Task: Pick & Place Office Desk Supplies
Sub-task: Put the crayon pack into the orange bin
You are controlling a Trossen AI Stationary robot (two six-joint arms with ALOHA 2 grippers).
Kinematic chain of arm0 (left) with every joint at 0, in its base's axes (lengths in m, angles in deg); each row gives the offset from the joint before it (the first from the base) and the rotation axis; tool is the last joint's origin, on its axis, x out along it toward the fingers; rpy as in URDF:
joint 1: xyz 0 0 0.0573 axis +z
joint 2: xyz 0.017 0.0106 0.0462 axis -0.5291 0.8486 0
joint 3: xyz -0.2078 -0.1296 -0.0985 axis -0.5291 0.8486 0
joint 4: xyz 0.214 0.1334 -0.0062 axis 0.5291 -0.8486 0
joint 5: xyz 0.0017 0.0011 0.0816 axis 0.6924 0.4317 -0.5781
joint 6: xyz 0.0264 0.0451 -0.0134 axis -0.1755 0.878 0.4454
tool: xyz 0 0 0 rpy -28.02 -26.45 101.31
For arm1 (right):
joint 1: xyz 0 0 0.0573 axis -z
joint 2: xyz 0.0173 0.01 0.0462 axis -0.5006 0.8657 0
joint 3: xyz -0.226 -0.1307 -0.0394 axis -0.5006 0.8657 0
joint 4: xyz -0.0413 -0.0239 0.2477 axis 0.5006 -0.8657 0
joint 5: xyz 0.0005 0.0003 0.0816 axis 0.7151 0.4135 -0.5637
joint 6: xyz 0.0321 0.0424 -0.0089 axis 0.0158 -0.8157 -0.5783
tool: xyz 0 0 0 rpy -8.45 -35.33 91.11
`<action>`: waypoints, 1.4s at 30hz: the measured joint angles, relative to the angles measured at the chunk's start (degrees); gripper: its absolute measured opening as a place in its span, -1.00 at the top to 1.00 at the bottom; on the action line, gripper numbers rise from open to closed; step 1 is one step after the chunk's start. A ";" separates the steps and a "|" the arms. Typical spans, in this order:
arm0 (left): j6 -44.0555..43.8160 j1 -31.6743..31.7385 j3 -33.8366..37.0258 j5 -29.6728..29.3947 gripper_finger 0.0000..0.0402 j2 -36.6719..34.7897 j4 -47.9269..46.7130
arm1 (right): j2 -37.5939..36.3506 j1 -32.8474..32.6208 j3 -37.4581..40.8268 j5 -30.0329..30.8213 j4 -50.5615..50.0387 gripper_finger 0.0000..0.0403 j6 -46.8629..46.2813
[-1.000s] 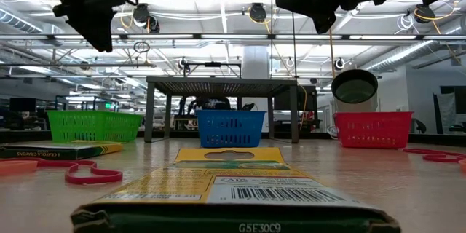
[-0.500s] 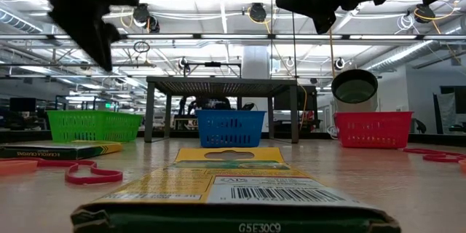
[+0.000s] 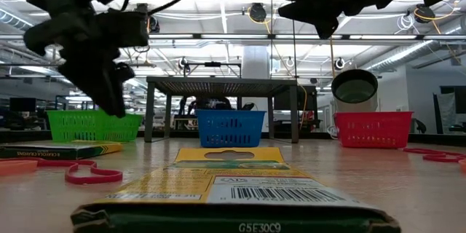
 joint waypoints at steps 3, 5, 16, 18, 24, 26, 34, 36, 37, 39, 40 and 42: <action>1.21 0.91 0.35 -0.15 0.35 -0.04 -0.28 | 0.00 0.00 0.00 0.00 -0.22 0.23 0.00; 1.85 1.56 0.33 -0.16 0.34 0.00 0.15 | 0.00 0.00 0.00 0.02 -0.39 0.23 0.00; 3.51 2.68 1.41 -0.26 0.35 -0.02 0.31 | 0.00 0.00 0.01 0.04 -0.88 0.23 0.00; 3.20 2.68 1.71 -0.66 0.34 -0.02 0.41 | 0.00 0.00 0.02 0.04 -0.88 0.23 0.00; 2.15 2.68 2.80 -0.99 0.35 -0.02 0.62 | 0.00 0.00 0.02 0.04 -0.87 0.23 0.00; 1.97 2.68 3.10 -0.98 0.34 -0.02 0.63 | 0.00 0.00 0.02 0.04 -0.87 0.23 0.00; 0.64 2.68 3.85 -0.60 0.34 -0.02 0.60 | 0.01 0.00 0.02 0.04 -0.87 0.23 0.00; 0.64 2.68 3.85 0.53 0.35 -0.02 0.58 | 0.02 0.00 0.02 0.04 -0.88 0.23 0.00; 0.61 2.67 3.85 0.56 0.34 -0.02 0.59 | 0.00 0.00 0.02 0.04 -0.87 0.23 0.00; 0.32 2.68 3.85 0.70 0.35 -0.02 0.51 | 0.00 0.00 0.02 0.04 -0.87 0.23 0.00; 0.29 2.68 3.85 0.70 0.35 -0.02 0.46 | 0.00 -0.01 0.02 0.04 -0.87 0.23 0.00; 0.29 2.68 3.85 0.70 0.34 -0.02 0.44 | 0.01 0.00 0.02 0.05 -0.87 0.23 0.00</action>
